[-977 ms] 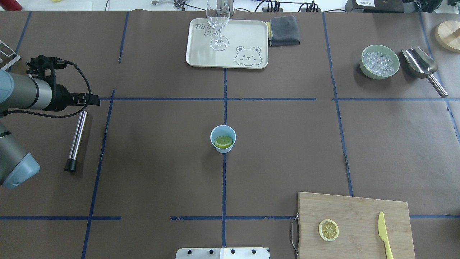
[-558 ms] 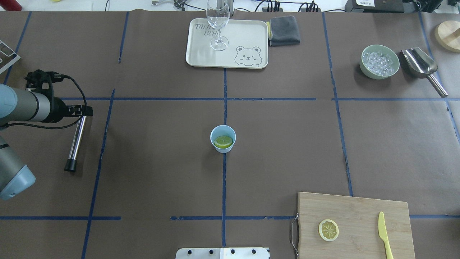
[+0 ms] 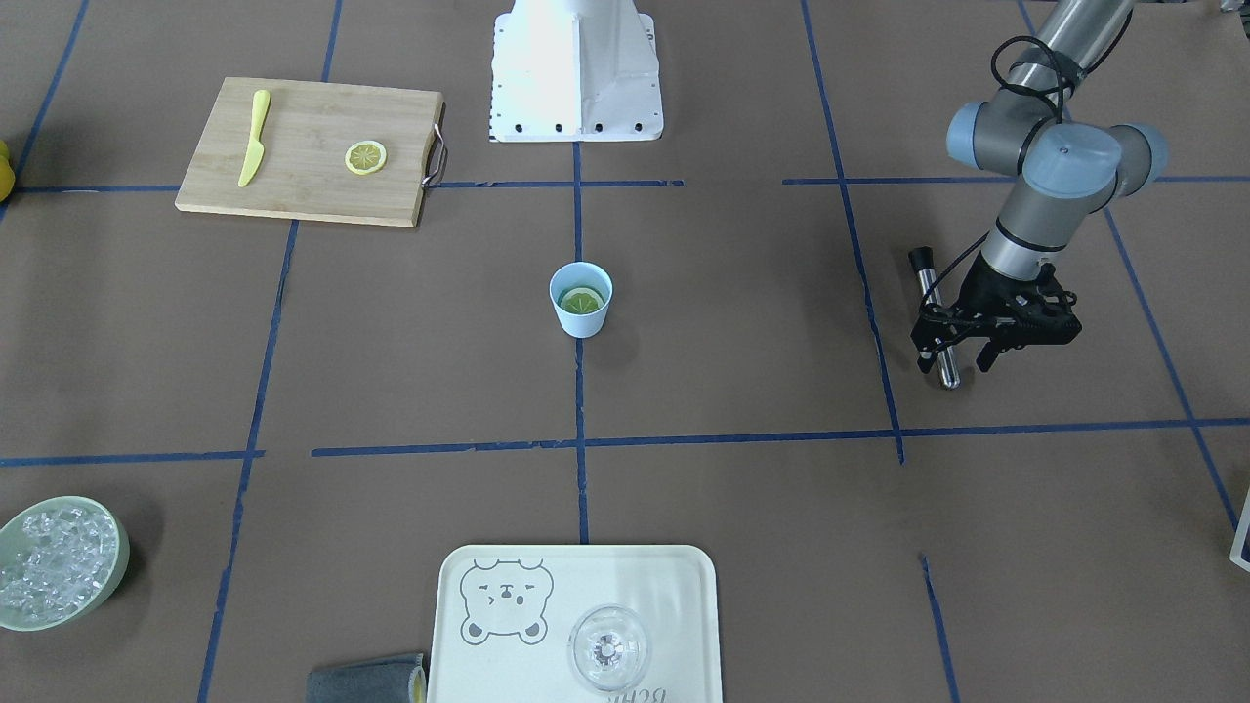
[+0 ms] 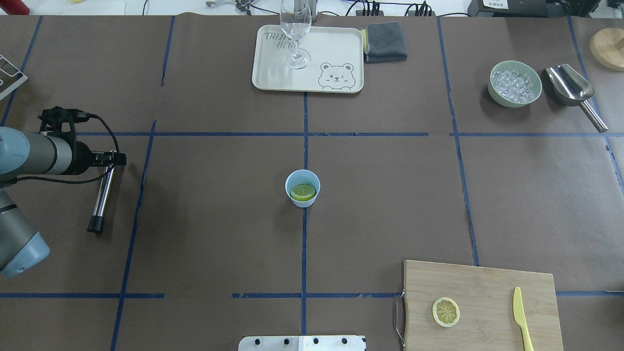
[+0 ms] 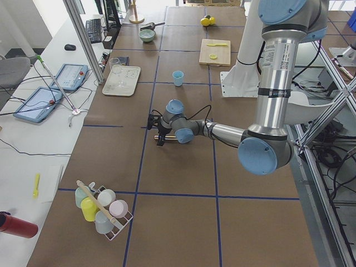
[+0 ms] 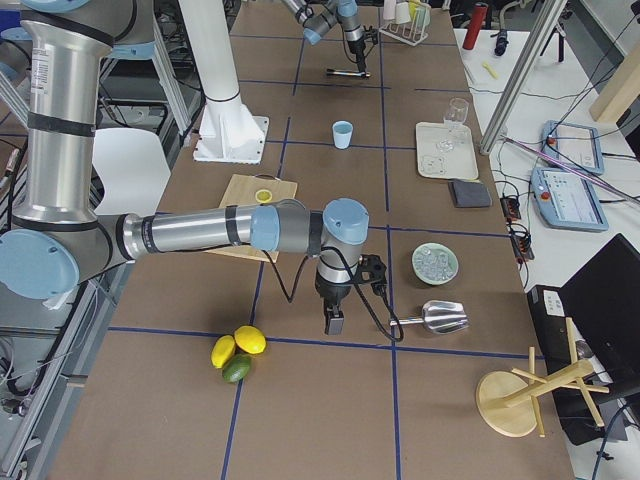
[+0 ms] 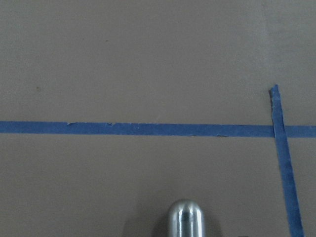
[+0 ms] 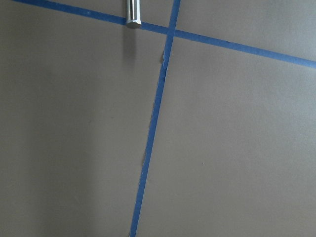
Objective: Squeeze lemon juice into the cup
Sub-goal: 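Grasp the muddler with the left gripper and lift it upright, then carry the muddler with the left gripper over the blue cup, then press the muddler down into the cup onto the lemon slice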
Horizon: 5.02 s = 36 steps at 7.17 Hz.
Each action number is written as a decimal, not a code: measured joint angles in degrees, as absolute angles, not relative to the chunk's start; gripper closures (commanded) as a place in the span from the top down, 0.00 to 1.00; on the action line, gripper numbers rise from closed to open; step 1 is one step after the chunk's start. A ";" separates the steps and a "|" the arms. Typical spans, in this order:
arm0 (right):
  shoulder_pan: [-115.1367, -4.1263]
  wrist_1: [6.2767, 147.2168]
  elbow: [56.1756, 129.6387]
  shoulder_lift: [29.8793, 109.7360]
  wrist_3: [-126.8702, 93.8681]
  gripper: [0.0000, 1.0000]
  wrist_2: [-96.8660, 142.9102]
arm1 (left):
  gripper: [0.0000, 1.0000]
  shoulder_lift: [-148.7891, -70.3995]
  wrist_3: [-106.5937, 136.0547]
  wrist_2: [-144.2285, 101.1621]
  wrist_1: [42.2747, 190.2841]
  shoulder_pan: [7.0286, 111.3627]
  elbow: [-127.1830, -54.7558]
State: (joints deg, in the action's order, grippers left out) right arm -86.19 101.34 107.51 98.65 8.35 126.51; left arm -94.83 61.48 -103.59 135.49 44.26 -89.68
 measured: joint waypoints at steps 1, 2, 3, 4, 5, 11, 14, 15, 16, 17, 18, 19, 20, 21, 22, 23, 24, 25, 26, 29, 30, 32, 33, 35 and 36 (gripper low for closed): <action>-86.20 101.34 107.51 98.63 8.35 1.00 126.50 | 0.03 -94.85 62.66 -103.53 135.60 43.96 -89.75; -86.22 101.34 107.51 98.62 8.35 1.00 126.48 | 0.00 -94.88 63.96 -103.38 135.60 43.39 -89.94; -86.22 101.34 107.50 98.59 8.33 1.00 126.48 | 0.00 -94.94 64.58 -103.41 135.60 42.96 -90.42; -86.22 101.34 107.50 98.56 8.29 1.00 126.48 | 0.00 -94.94 64.76 -103.44 135.58 42.53 -91.15; -86.22 101.34 107.53 98.51 8.27 1.00 126.49 | 0.00 -94.86 64.74 -103.37 135.52 42.49 -92.19; -86.20 101.34 107.58 98.39 8.26 1.00 126.56 | 0.00 -101.38 56.36 -95.40 143.71 42.80 -99.39; -86.22 101.34 107.63 98.45 8.28 1.00 126.56 | 0.00 -108.17 51.25 -90.25 170.17 42.23 -95.68; -86.22 101.34 107.68 98.49 8.32 1.00 126.56 | 0.00 -110.29 50.66 -89.05 178.94 41.29 -93.35; -86.22 101.34 107.76 98.54 8.36 1.00 126.56 | 0.00 -113.05 48.26 -86.04 185.76 39.35 -91.01; -86.22 101.34 107.80 98.58 8.40 1.00 126.56 | 0.00 -115.94 43.62 -82.29 190.49 36.75 -89.06; -86.22 101.34 107.85 98.60 8.43 1.00 126.56 | 0.00 -118.50 38.35 -79.33 193.50 34.56 -87.34; -86.22 101.34 107.89 98.61 8.43 1.00 126.56 | 0.00 -121.19 33.68 -78.03 194.86 33.50 -85.21; -86.22 101.32 107.91 98.61 8.44 1.00 126.56 | 0.00 -123.74 29.06 -77.50 195.47 32.93 -82.66; -86.22 101.30 107.91 98.60 8.44 1.00 126.56 | 0.00 -125.64 25.99 -77.27 195.70 32.26 -80.14; -86.22 101.31 107.89 98.56 8.44 1.00 126.56 | 0.00 -126.91 24.66 -76.79 195.78 31.15 -77.88; -86.21 101.31 107.85 98.54 8.42 1.00 126.56 | 0.00 -127.50 24.07 -75.40 195.81 29.28 -76.31; -86.19 101.30 107.82 98.53 8.38 1.00 126.56 | 0.00 -127.75 23.80 -73.40 195.79 27.05 -75.39; -86.20 101.31 107.81 98.54 8.36 1.00 126.56 | 0.00 -127.83 23.70 -71.54 195.74 25.15 -74.95; -86.21 101.33 107.81 98.58 8.35 1.00 126.56 | 0.00 -127.93 23.66 -69.85 195.66 23.58 -74.79; -86.22 101.34 107.76 98.61 8.35 1.00 126.58 | 0.00 -129.62 23.62 -68.02 195.24 22.04 -72.29; -86.22 101.34 107.73 98.61 8.35 1.00 126.62 | 0.00 -130.03 23.58 -67.91 195.14 22.01 -70.95; -86.22 101.34 107.62 98.56 8.35 1.00 126.65 | 0.00 -130.09 23.56 -67.05 195.00 21.32 -67.65; -86.22 101.34 107.60 98.56 8.35 1.00 126.67 | 0.00 -130.09 23.56 -66.33 194.88 20.81 -66.61; -86.20 101.34 107.58 98.55 8.35 1.00 126.81 | 0.00 -130.08 23.55 -65.96 194.70 20.24 -66.45; -86.19 101.34 107.58 98.53 8.35 1.00 126.89 | 0.00 -130.15 23.58 -66.07 194.71 20.19 -67.63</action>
State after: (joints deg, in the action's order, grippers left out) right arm -86.19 101.34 107.58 98.53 8.35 126.89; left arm -130.15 23.58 -66.07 194.71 20.19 -67.63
